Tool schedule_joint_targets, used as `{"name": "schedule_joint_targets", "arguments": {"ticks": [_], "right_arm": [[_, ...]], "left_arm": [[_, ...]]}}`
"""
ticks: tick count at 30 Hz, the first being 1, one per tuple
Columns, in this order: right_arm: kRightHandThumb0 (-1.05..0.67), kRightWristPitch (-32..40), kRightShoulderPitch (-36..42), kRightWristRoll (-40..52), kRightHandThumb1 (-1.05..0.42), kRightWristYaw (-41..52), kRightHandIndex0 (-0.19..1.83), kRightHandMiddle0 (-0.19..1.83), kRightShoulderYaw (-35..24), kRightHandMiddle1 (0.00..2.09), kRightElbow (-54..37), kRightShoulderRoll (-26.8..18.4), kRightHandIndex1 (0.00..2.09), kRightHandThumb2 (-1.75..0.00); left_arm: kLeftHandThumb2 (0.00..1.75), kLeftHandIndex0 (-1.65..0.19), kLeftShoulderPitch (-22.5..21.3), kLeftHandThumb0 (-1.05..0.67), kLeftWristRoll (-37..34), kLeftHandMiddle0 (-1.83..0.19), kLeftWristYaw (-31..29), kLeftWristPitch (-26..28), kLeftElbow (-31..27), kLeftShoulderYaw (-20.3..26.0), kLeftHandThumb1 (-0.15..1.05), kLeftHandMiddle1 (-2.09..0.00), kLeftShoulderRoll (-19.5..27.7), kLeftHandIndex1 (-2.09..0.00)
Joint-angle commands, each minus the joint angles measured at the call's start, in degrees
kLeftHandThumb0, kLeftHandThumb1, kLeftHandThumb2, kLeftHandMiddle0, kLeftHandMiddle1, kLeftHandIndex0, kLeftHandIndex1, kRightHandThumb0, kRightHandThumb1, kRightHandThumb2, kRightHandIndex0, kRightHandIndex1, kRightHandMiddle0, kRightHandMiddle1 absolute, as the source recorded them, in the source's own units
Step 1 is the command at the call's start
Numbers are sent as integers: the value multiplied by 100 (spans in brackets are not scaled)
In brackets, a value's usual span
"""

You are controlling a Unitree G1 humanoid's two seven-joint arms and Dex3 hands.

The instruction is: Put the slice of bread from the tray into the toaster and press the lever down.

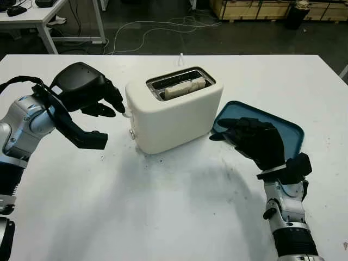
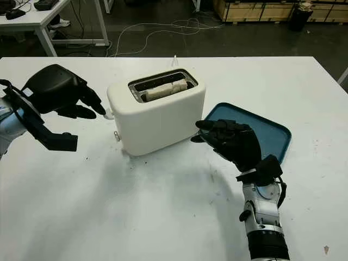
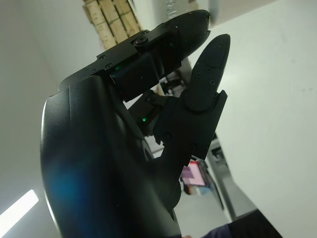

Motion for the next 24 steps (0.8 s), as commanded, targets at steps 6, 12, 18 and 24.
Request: {"name": "schedule_joint_targets", "arguments": {"ticks": [6, 12, 18, 24], "right_arm": [[-48, -104, 9, -30, -92, -66, 113, 114, -30, 0, 0, 45, 36, 0], [-49, -89, 28, -39, -92, -91, 113, 114, -26, 0, 10, 53, 35, 0], [-49, -100, 56, -128, -92, -188, 115, 115, 6, 0, 7, 62, 34, 0], [-51, -216, 70, -108, -92, -114, 114, 114, 12, 0, -1, 82, 33, -3]], "left_arm": [[1, -139, -77, -39, 24, -104, 47, 69, 40, -59, 78, -134, -60, -1], [1, -145, -138, -41, -6, -104, 194, -33, 179, -81, 81, -134, -153, -4], [1, -144, -195, -42, 119, -111, 325, -73, 224, -92, 83, -110, -157, -2], [0, -142, -209, -39, 68, -113, 251, -72, 226, -105, 82, -101, -160, -1]]}}
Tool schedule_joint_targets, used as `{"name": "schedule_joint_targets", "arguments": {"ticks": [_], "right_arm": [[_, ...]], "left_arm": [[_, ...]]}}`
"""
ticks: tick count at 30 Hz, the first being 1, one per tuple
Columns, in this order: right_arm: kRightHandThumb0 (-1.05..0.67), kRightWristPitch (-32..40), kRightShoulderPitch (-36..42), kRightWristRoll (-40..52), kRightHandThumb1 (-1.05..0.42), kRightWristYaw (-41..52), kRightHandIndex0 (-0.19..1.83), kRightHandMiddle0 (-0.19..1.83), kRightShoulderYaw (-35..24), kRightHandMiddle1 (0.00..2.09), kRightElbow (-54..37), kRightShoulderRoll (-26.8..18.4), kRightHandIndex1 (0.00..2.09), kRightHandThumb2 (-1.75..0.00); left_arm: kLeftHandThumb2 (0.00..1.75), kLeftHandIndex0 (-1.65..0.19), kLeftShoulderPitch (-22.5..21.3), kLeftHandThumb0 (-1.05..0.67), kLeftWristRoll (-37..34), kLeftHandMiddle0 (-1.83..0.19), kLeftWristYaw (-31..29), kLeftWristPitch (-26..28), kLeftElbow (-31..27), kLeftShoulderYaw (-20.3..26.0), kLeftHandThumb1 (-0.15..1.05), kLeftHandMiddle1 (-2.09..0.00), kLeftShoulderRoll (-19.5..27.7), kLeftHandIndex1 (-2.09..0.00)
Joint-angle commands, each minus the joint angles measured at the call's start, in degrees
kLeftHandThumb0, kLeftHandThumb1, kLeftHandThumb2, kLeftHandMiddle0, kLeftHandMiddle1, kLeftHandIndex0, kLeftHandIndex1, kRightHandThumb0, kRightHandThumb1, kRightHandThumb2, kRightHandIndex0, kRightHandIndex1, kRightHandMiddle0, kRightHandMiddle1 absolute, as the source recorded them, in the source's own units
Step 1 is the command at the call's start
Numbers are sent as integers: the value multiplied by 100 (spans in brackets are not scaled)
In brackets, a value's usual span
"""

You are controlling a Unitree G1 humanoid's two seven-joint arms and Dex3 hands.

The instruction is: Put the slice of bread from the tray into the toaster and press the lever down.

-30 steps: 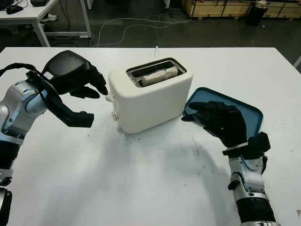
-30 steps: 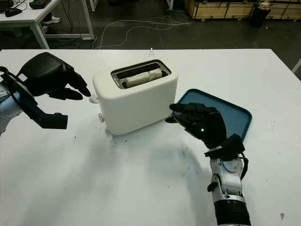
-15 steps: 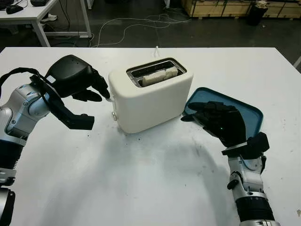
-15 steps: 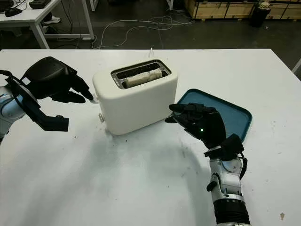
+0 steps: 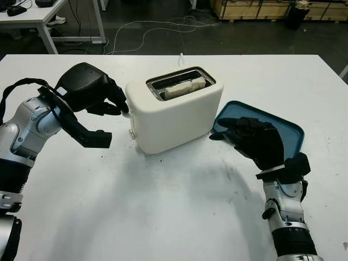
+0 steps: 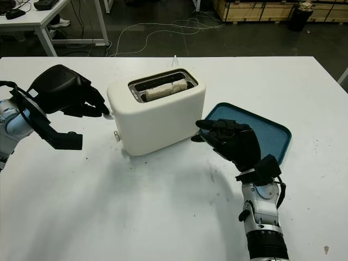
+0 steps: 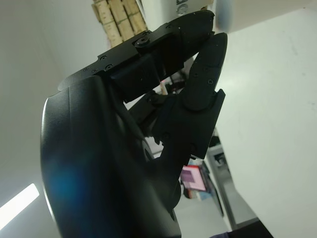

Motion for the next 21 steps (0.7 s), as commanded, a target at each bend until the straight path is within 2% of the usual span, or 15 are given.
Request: {"name": "schedule_joint_targets", "arguments": {"ticks": [1, 4, 7, 16, 21], "right_arm": [[-52, -224, 41, -3, -92, 39, 114, 114, -5, 0, 5, 57, 33, -3], [-53, -204, 60, 58, -92, 92, 114, 114, -16, 0, -10, 61, 32, -4], [-54, -201, 72, 85, -92, 133, 113, 113, -31, 0, -28, 56, 31, -5], [-53, -283, 46, 259, -92, 427, 113, 111, -89, 0, 79, 86, 29, -6], [-54, -279, 48, 251, -92, 491, 113, 111, -135, 0, 83, 112, 28, -5]], "left_arm": [[0, -142, -102, -39, 11, -113, 14, -32, 45, -75, 82, -101, -4, -1], [0, -141, -128, -38, -42, -114, -64, 33, 86, -110, 81, -102, -43, 0], [0, -140, -149, -37, -155, -110, -125, 58, 164, -129, 81, -113, -104, -1], [1, -139, -162, -38, -241, -103, -280, 142, 202, -175, 82, -128, -152, 0], [1, -136, -170, -39, -245, -100, -379, 138, 243, -210, 84, -131, -154, 0]]}}
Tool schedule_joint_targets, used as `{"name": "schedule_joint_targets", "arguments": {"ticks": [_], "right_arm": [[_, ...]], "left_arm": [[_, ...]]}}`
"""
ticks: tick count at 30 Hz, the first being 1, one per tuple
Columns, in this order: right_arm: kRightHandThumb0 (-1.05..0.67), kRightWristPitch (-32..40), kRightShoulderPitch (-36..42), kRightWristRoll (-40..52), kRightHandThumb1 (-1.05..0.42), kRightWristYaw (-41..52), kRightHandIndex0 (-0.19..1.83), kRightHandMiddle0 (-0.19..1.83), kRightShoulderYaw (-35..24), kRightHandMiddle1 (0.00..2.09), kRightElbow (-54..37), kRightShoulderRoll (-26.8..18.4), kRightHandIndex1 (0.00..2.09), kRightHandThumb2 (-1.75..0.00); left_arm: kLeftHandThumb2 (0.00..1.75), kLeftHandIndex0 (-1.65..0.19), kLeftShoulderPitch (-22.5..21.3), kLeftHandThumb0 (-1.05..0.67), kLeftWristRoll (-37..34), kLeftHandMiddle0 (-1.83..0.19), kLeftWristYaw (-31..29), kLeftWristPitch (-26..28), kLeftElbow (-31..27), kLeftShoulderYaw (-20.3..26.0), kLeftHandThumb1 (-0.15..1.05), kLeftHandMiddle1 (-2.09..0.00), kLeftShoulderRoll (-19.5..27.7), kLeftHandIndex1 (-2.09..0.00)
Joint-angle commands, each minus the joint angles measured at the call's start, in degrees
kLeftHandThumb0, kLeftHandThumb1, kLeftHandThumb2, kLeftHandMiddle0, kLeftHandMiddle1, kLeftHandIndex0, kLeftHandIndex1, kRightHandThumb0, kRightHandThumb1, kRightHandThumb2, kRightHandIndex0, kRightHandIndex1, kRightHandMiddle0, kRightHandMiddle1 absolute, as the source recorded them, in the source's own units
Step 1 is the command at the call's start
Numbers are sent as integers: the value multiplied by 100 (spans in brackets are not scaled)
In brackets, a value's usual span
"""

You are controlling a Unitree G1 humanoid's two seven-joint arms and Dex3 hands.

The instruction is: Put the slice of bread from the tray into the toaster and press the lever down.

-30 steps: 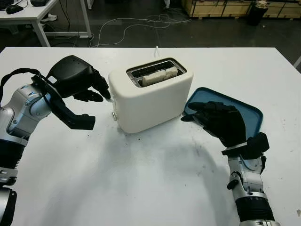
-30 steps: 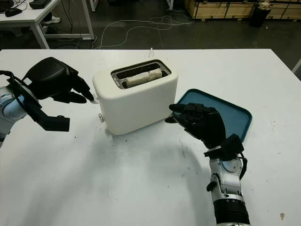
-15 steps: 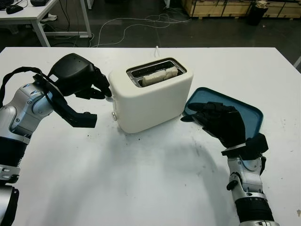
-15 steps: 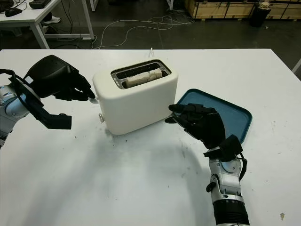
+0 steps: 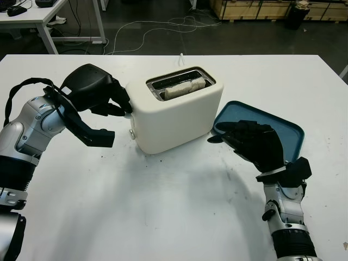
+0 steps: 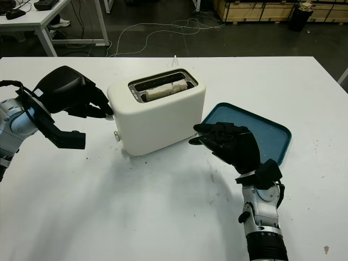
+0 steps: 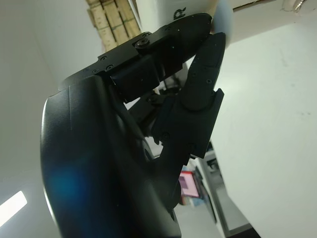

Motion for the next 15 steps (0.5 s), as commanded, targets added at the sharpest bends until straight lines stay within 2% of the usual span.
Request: {"name": "schedule_joint_targets", "arguments": {"ticks": [1, 8, 15], "right_arm": [[-54, -159, 1, 117, -92, 54, 113, 110, -31, 0, 67, 32, 27, -5], [-55, -244, 67, 70, -92, 146, 113, 109, -51, 0, 23, -8, 26, -5], [-55, -282, 88, 48, -92, 245, 113, 110, -42, 0, -10, -75, 25, -4]], "left_arm": [[1, -136, -73, -39, -55, -99, -103, 12, 63, -103, 84, -131, -32, 0], [0, -142, -71, -36, 43, -103, 100, -208, 280, -179, 82, -127, -53, -3], [1, -144, -8, -32, 236, -103, 282, -144, 352, -257, 81, -127, -63, -4]]}}
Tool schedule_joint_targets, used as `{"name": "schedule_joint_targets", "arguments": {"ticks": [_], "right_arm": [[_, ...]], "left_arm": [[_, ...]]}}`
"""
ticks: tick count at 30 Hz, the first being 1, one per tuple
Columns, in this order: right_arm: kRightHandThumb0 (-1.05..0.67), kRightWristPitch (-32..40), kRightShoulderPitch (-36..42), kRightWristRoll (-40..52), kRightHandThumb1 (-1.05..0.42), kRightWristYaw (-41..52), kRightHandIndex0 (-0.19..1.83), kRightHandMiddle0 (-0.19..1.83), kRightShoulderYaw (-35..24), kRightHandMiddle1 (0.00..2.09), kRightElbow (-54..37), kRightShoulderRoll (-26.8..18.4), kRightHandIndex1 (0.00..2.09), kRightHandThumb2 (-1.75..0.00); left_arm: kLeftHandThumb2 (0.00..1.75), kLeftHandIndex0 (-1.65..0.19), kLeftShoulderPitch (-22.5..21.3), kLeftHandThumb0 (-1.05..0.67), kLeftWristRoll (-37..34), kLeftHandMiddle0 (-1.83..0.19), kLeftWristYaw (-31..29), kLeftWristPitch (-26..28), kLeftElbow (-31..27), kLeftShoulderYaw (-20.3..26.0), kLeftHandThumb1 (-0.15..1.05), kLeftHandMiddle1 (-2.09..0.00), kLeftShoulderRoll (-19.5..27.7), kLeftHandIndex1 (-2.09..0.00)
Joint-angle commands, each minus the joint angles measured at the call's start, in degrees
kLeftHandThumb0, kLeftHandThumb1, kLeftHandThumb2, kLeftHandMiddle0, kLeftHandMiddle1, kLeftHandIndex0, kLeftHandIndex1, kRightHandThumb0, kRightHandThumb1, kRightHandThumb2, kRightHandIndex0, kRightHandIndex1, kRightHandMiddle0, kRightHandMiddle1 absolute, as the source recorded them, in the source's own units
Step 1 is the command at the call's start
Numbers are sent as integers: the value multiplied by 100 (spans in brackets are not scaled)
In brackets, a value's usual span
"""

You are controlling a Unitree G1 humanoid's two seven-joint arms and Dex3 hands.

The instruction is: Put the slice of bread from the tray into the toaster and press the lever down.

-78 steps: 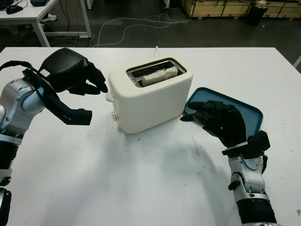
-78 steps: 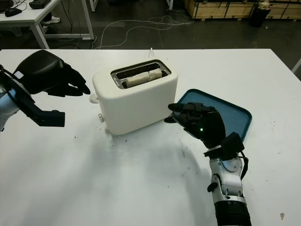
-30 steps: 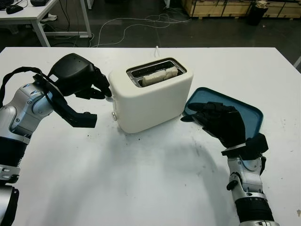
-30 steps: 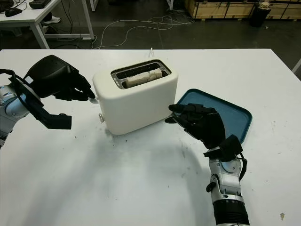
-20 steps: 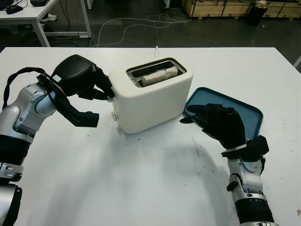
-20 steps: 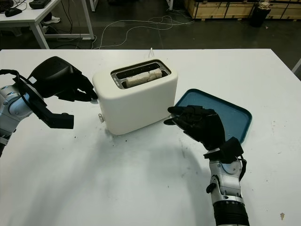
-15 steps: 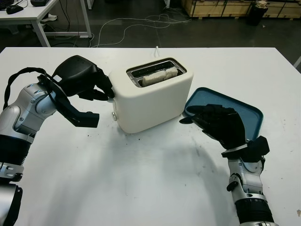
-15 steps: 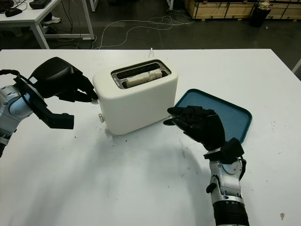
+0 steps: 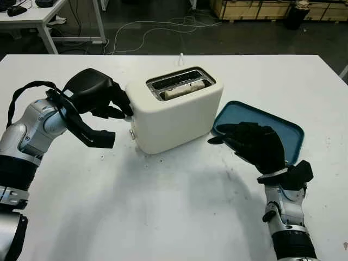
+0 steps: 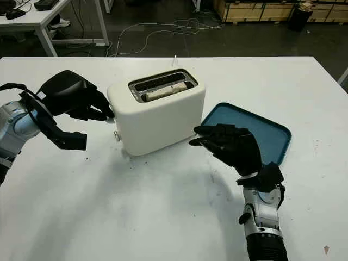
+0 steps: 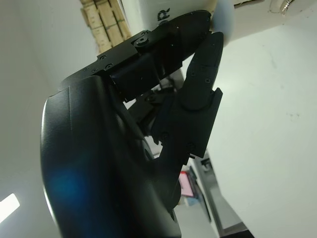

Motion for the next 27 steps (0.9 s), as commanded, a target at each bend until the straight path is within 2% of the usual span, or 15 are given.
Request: {"name": "schedule_joint_targets", "arguments": {"ticks": [1, 7, 12, 14, 15, 16, 18, 22, 26, 27], "right_arm": [[-55, -161, 27, 38, -92, 47, 113, 110, -23, 1, -14, -76, 25, -4], [-55, -106, 45, 151, -92, 185, 113, 111, -64, 1, -30, -104, 25, -4], [-54, -158, 17, 168, -92, 273, 113, 111, -107, 0, 23, -93, 25, -4], [-54, -164, 2, 147, -92, 294, 112, 111, -109, 0, 32, -92, 25, -4], [-54, -132, -2, 153, -92, 305, 112, 110, -107, 0, 20, -91, 25, -5], [-54, -105, -13, 164, -92, 324, 112, 110, -104, 0, 16, -93, 25, -5], [-54, -113, -35, 165, -92, 337, 113, 110, -113, 0, 40, -85, 25, -5], [-55, -97, -43, 194, -92, 348, 114, 111, -153, 0, 87, -92, 26, -5], [-54, -112, -51, 252, -92, 453, 113, 110, -185, 0, 158, -93, 25, -5], [-54, -124, -53, 256, -92, 469, 113, 110, -192, 0, 170, -84, 25, -5]], "left_arm": [[1, -144, 25, -32, 131, -103, 63, 28, 122, -126, 81, -126, -40, -4], [1, -137, 190, -33, 272, -96, 553, 153, 696, -377, 85, -135, -404, -1], [1, -126, 682, -29, 189, -87, 1104, 480, 1108, -678, 89, -135, -1298, 0], [2, -120, 1009, -30, 23, -84, 1345, 610, 1137, -792, 91, -125, -1790, 0], [3, -120, 1135, -30, -44, -85, 1479, 620, 1180, -857, 92, -107, -1978, -1], [4, -120, 1258, -30, -52, -86, 1650, 635, 1238, -956, 92, -100, -2156, -2], [5, -119, 1417, -29, -52, -88, 1908, 696, 1400, -1144, 92, -96, -2405, -1], [6, -116, 1574, -23, -176, -86, 2136, 861, 1561, -1277, 92, -94, -2604, -1], [7, -116, 1617, -23, -278, -86, 2185, 940, 1505, -1279, 92, -93, -2539, -1], [9, -115, 1625, -23, -294, -82, 2199, 959, 1482, -1273, 92, -102, -2520, -1]]}}
